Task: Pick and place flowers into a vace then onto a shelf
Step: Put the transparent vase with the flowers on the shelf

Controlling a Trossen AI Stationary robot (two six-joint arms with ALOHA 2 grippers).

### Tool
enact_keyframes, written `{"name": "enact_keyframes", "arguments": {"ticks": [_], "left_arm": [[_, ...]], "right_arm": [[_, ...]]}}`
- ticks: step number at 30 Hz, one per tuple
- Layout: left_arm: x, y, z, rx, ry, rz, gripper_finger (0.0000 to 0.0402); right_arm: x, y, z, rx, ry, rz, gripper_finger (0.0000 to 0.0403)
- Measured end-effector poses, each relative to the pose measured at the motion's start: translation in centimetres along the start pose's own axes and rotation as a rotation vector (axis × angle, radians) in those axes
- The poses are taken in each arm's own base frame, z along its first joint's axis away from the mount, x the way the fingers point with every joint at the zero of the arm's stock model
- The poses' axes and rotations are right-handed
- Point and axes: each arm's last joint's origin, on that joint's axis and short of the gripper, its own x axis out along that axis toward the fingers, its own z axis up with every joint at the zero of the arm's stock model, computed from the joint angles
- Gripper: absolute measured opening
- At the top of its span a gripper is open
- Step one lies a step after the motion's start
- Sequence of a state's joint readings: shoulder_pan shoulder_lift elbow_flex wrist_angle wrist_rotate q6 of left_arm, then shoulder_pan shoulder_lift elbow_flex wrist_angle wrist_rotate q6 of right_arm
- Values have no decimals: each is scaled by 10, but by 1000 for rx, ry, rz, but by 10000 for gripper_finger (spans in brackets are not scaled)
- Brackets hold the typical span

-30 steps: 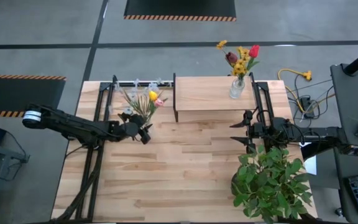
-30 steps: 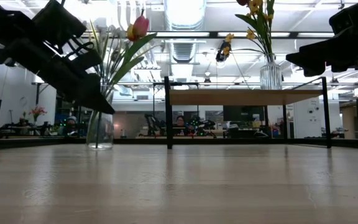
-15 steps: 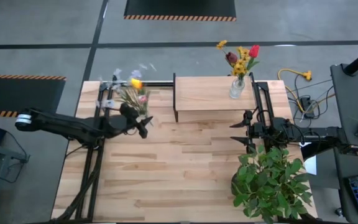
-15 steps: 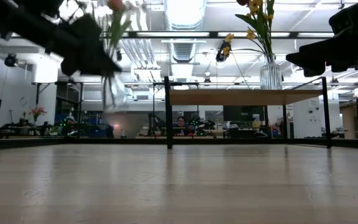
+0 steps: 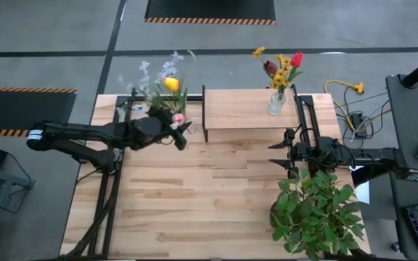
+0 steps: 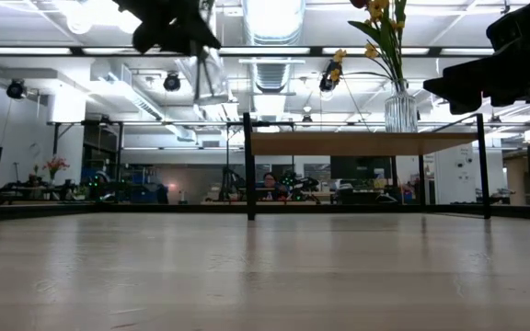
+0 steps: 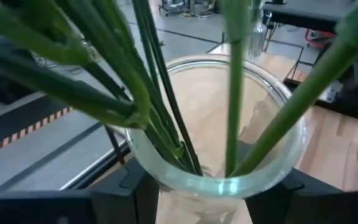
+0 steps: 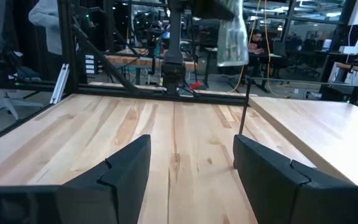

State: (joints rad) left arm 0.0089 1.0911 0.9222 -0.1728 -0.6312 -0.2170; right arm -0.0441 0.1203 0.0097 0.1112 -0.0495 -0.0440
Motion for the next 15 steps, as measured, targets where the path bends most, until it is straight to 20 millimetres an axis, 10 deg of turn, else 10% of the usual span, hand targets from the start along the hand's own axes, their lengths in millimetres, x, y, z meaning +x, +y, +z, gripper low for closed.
{"name": "enact_keyframes", "arguments": {"ticks": [15], "left_arm": [[89, -26, 57, 26, 37, 43, 162]], "right_arm": [[0, 0, 2, 14, -21, 2, 219]]}}
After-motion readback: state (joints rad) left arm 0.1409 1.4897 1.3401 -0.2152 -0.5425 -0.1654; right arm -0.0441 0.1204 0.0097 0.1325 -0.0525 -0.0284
